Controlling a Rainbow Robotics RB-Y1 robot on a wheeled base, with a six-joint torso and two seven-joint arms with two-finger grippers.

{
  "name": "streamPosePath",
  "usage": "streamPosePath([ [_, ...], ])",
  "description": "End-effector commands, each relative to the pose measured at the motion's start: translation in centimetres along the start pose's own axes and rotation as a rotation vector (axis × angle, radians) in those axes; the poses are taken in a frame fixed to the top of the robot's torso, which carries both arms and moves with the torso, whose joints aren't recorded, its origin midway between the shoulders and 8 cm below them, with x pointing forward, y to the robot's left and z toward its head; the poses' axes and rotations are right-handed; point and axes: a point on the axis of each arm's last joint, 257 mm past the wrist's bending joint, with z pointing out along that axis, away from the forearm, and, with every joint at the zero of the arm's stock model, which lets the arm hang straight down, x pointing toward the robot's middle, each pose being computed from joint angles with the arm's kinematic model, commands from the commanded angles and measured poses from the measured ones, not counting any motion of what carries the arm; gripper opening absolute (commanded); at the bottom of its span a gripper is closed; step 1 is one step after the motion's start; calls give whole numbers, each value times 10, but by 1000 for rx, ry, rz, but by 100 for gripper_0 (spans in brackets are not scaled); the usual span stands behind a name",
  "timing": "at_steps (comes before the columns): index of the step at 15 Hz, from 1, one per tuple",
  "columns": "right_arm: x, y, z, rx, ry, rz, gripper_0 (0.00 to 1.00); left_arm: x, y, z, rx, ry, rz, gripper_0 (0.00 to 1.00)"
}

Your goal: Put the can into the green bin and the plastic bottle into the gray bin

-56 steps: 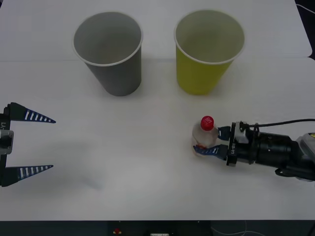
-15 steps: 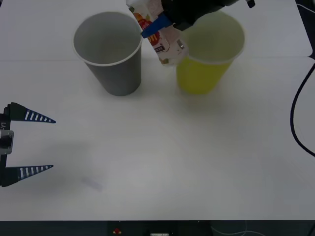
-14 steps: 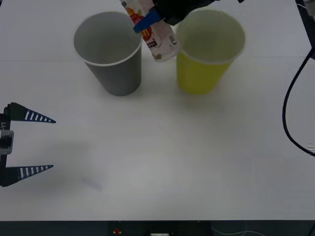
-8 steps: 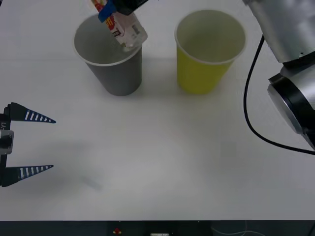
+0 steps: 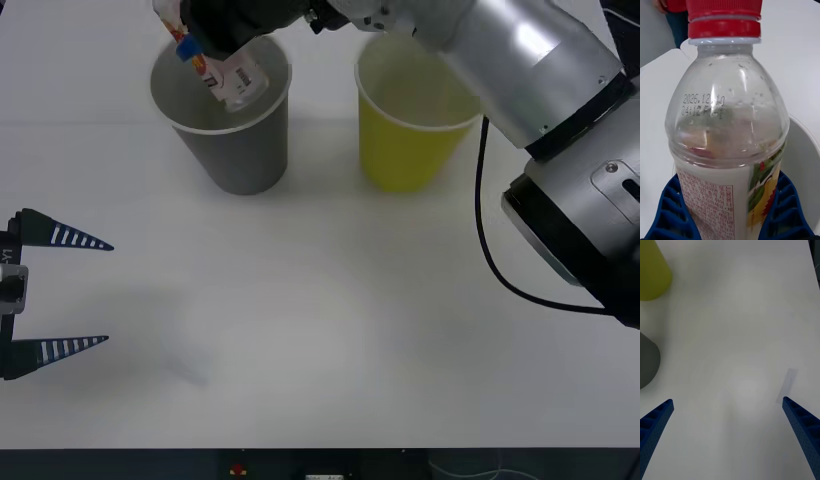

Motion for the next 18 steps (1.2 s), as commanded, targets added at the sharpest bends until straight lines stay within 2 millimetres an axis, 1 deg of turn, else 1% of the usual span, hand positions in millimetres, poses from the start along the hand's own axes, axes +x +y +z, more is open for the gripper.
streamPosePath([
  [1, 2, 1, 4, -2, 1, -2, 0, 0, 0, 0, 0, 0, 0, 100],
  [2, 2, 1, 4, -1, 3, -3, 11, 0, 0, 0, 0, 0, 0, 100],
  [3, 2, 2, 5, -3, 1, -12, 48, 0, 0, 0, 0, 0, 0, 100],
  [4, -1, 3, 4, -7, -10, -35, 96, 0, 0, 0, 0, 0, 0, 100],
  [5, -1, 5, 5, -12, -12, -35, 100, 0, 0, 0, 0, 0, 0, 100],
  [7, -6, 6, 5, -15, -31, -31, 100, 0, 0, 0, 0, 0, 0, 100],
  [9, -7, 6, 4, -20, -32, -27, 100, 0, 0, 0, 0, 0, 0, 100],
  [11, -10, 5, -1, -28, -39, -24, 100, 0, 0, 0, 0, 0, 0, 100],
  [14, -10, 1, -30, -78, -31, -50, 100, 0, 0, 0, 0, 0, 0, 100],
  [16, -7, -4, -66, -152, -19, -60, 100, 0, 0, 0, 0, 0, 0, 100],
  [18, 1, -11, -92, -224, -47, -67, 100, 0, 0, 0, 0, 0, 0, 100],
])
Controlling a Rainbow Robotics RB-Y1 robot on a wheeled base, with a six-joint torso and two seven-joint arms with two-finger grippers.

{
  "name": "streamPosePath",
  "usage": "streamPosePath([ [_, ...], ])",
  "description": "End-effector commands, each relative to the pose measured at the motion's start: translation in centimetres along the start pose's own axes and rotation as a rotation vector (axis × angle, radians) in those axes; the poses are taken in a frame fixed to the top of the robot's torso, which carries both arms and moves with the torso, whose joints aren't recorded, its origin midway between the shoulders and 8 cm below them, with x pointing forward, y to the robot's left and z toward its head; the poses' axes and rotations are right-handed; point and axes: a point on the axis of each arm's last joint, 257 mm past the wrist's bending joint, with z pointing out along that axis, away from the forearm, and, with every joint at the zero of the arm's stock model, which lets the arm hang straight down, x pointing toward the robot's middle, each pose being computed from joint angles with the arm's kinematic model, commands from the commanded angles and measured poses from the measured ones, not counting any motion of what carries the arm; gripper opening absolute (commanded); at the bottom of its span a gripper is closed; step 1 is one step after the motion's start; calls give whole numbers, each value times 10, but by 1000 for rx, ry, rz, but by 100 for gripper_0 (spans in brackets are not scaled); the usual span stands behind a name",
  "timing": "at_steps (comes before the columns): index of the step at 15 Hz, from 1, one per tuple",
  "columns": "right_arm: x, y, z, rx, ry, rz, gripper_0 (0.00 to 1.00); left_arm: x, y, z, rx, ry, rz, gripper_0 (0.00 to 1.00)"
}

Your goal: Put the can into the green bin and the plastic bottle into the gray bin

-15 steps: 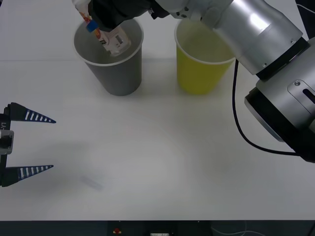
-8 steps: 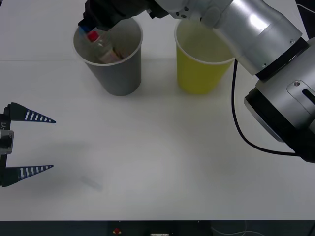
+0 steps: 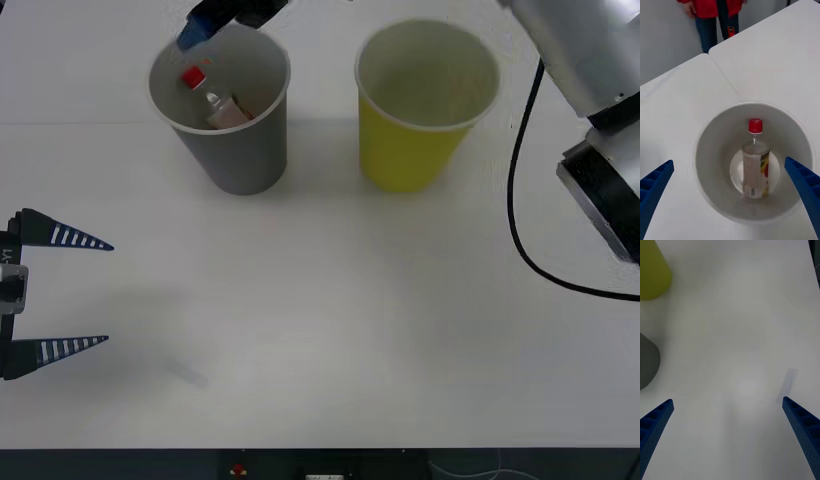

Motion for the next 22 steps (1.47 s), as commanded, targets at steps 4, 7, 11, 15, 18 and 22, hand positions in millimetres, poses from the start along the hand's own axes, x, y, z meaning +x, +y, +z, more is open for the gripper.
streamPosePath([
  [4, 38, 1, -63, -101, -68, -30, 100, 0, 0, 0, 0, 0, 0, 100],
  [7, 73, 10, -90, -104, -68, -73, 100, 0, 0, 0, 0, 0, 0, 100],
  [11, 133, 28, -120, -89, -60, -121, 100, 0, 0, 0, 0, 0, 0, 100],
  [15, 191, 40, -151, -60, -16, -148, 100, 0, 0, 0, 0, 0, 0, 100],
  [18, 235, 49, -167, -69, -8, -183, 100, 0, 0, 0, 0, 0, 0, 100],
  [22, 286, 59, -194, -74, 23, -226, 100, 0, 0, 0, 0, 0, 0, 100],
])
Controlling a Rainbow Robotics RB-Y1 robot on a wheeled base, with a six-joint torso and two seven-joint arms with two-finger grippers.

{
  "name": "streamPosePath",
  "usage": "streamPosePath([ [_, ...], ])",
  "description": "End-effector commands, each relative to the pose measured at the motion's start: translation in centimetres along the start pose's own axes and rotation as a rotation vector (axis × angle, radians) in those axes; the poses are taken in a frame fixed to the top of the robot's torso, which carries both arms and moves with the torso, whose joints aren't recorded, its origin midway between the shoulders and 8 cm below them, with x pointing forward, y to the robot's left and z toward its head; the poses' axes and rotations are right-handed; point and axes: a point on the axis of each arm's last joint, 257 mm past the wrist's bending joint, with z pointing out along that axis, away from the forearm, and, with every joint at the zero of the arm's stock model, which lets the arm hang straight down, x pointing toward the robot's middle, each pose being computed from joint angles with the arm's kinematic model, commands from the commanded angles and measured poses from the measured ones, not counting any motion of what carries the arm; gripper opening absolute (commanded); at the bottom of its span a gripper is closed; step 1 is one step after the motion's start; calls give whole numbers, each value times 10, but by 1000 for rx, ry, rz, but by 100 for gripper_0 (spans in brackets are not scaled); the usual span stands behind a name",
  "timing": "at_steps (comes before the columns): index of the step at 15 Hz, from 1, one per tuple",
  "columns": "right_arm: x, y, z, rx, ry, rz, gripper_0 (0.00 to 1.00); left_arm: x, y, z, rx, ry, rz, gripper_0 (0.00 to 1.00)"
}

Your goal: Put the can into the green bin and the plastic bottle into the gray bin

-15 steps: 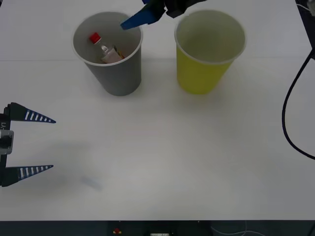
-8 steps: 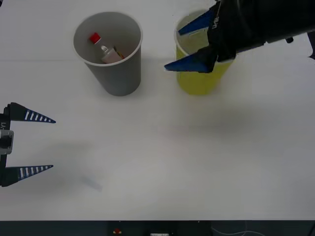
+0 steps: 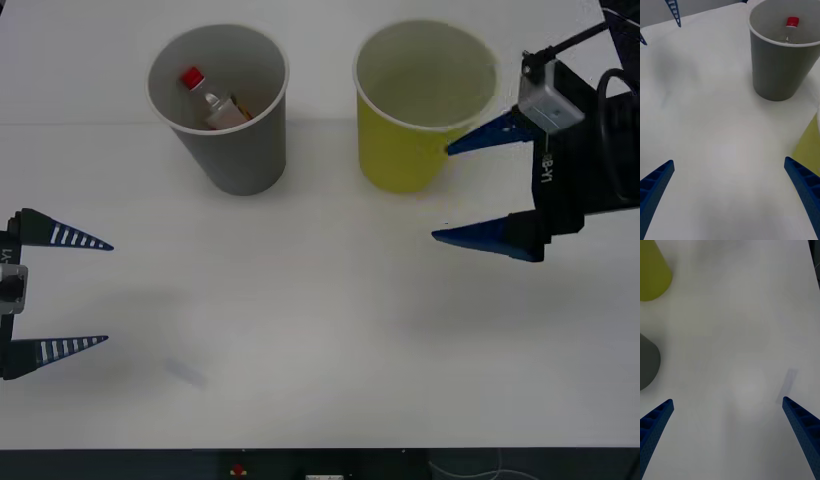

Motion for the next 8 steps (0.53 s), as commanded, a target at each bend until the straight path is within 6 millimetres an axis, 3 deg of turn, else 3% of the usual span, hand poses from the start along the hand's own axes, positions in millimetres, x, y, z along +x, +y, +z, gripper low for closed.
streamPosePath([
  [1, 27, 13, -16, -1, 19, -34, 100, 0, 0, 0, 0, 0, 0, 100],
  [8, 95, 36, -47, 0, 44, -113, 100, 0, 0, 0, 0, 0, 0, 100],
])
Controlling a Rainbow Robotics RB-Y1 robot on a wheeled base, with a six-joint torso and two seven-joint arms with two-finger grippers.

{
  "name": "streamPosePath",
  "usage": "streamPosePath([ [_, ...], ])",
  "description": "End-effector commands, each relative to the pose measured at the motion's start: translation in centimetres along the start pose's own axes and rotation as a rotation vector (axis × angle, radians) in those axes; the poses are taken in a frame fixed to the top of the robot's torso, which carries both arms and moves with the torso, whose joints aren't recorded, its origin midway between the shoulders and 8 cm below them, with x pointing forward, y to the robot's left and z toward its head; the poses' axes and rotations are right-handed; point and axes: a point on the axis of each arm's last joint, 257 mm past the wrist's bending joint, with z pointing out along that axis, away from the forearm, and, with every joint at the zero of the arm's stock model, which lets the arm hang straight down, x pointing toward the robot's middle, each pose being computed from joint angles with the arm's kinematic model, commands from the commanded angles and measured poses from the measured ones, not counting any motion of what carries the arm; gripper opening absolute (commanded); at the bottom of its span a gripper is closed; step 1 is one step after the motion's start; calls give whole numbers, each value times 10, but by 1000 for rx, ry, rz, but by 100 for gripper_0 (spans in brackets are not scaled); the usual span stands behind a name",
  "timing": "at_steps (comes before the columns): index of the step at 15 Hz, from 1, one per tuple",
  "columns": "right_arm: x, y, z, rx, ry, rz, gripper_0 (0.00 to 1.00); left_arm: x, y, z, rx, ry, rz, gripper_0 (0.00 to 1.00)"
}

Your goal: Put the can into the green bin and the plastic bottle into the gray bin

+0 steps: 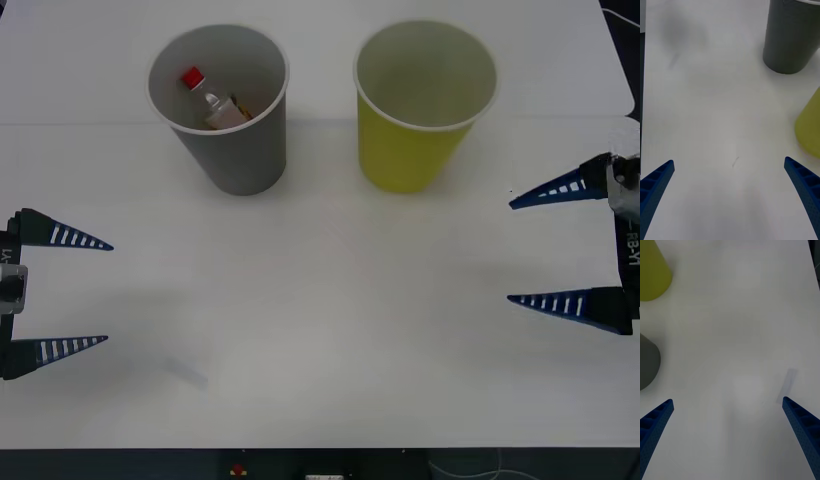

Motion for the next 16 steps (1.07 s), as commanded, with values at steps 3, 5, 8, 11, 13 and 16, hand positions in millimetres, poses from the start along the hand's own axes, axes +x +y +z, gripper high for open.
streamPosePath([
  [3, 35, 15, -11, -16, -39, -30, 100, 0, 0, 0, 0, 0, 0, 100],
  [5, 51, 17, -17, -25, -41, -47, 100, 0, 0, 0, 0, 0, 0, 100],
  [8, 73, 13, -24, -25, -32, -72, 100, 0, 0, 0, 0, 0, 0, 100],
  [11, 89, 9, -28, -10, -24, -64, 100, 0, 0, 0, 0, 0, 0, 100],
  [13, 91, 8, -29, -6, -19, -65, 100, 0, 0, 0, 0, 0, 0, 100],
  [16, 94, 7, -30, -3, -16, -51, 100, 0, 0, 0, 0, 0, 0, 100],
])
